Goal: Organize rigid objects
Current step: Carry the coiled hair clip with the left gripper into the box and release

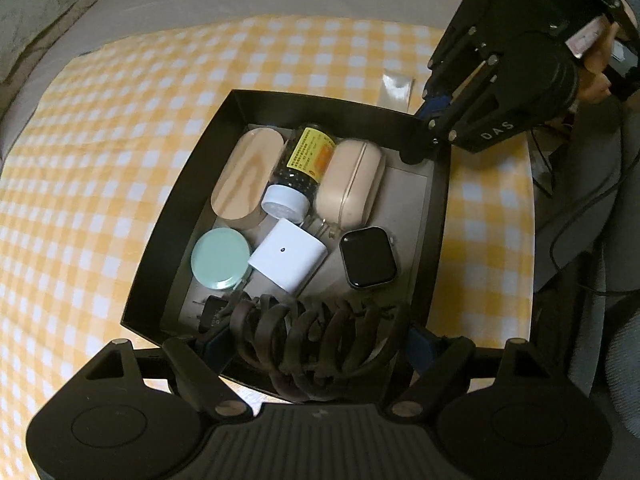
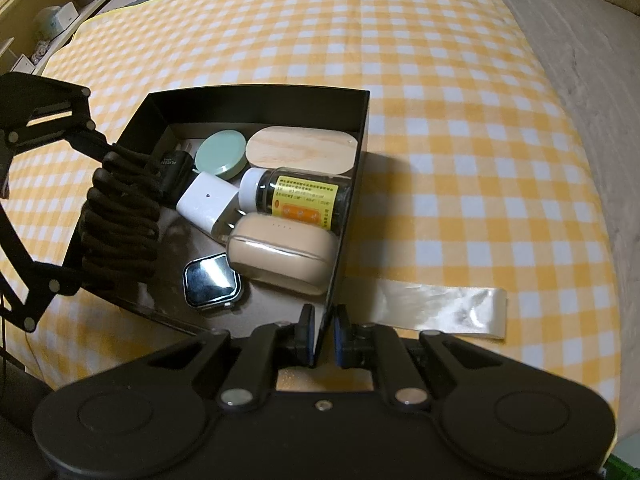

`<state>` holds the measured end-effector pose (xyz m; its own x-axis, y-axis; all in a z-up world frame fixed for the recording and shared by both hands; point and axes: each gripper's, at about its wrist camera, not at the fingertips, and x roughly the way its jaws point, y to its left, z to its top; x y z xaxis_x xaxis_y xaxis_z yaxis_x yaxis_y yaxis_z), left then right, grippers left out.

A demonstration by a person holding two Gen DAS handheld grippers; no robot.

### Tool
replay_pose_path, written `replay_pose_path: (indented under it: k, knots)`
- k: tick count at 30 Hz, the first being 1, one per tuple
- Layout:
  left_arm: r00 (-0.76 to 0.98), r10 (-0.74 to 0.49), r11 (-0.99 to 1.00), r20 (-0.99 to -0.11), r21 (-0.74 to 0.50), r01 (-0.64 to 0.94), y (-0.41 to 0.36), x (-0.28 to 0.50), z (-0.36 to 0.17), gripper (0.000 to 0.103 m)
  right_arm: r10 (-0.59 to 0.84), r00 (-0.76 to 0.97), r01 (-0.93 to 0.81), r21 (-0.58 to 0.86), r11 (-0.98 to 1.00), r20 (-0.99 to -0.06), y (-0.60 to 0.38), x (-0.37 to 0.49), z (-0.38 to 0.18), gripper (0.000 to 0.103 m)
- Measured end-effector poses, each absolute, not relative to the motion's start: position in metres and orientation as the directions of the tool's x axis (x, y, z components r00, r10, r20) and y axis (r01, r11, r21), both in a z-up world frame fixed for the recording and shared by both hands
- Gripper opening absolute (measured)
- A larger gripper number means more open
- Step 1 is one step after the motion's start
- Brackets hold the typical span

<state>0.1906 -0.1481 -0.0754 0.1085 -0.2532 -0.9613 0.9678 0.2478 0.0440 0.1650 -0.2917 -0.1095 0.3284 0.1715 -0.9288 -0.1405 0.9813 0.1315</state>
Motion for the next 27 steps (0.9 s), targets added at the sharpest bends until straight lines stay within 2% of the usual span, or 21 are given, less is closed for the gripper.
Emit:
replay_pose_path:
  k: [9,12,23,27]
  knots:
    - [0.079,-0.237,0.274,-0.968,0.012,0.962,-0.150,0.198,-0.088,0.086,0.172,0.328,-0.139,0.132,0.981,-0.929,-0.292,0.165,-0.110,0.010]
    - [0.110,-0.215,0.305,-0.970,0.040,0.951,-0.149,0.199,-0.088,0.095,0.172,0.328,-0.139,0.132,0.981,-0.929,-0.292,0.165,-0.110,0.010]
    - [0.110,-0.257,0.347,-0.960,0.014,0.938,-0.144,0.202,-0.074,0.100,0.171,0.327,-0.141,0.130,0.981,-0.929,-0.292,0.165,-0.110,0.010]
    - [0.076,-0.305,0.367,-0.949,-0.044,0.929,-0.139,0.203,-0.066,0.102,0.172,0.328,-0.141,0.131,0.981,-0.929,-0.292,0.165,-0.110,0.010]
